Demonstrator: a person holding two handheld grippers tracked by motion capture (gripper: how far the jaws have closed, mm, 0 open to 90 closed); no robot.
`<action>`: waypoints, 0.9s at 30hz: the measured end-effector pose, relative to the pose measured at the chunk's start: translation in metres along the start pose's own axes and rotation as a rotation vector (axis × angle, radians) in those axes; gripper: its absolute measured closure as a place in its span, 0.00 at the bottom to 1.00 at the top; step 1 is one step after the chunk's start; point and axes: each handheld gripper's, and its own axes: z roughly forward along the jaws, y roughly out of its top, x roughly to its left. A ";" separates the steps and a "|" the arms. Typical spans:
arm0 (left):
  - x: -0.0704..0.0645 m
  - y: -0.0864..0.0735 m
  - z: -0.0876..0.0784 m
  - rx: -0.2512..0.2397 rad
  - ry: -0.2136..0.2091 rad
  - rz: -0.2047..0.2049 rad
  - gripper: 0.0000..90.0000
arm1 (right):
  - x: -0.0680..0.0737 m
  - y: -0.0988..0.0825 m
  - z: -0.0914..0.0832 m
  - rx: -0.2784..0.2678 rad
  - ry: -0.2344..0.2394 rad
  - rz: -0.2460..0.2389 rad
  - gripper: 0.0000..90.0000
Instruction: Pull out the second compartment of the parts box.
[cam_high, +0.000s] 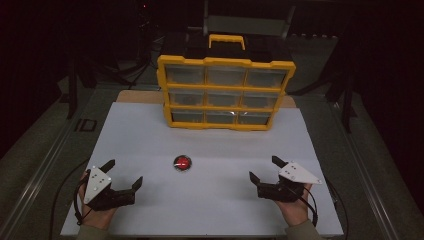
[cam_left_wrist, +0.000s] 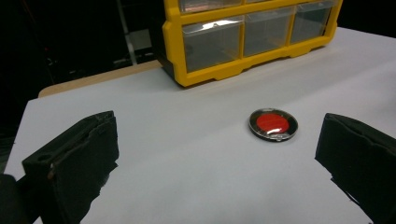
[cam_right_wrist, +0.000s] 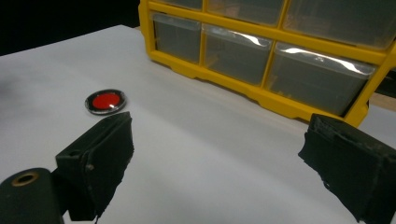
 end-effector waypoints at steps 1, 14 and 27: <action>0.000 0.000 0.000 0.002 -0.001 0.003 0.00 | 0.000 0.001 0.000 0.001 0.004 0.001 0.09; 0.000 0.000 0.001 0.007 -0.008 -0.002 0.00 | -0.002 0.023 0.008 0.006 0.003 -0.012 0.09; -0.001 -0.001 0.002 0.015 -0.010 0.002 0.00 | -0.002 0.040 0.017 0.006 0.012 -0.026 0.09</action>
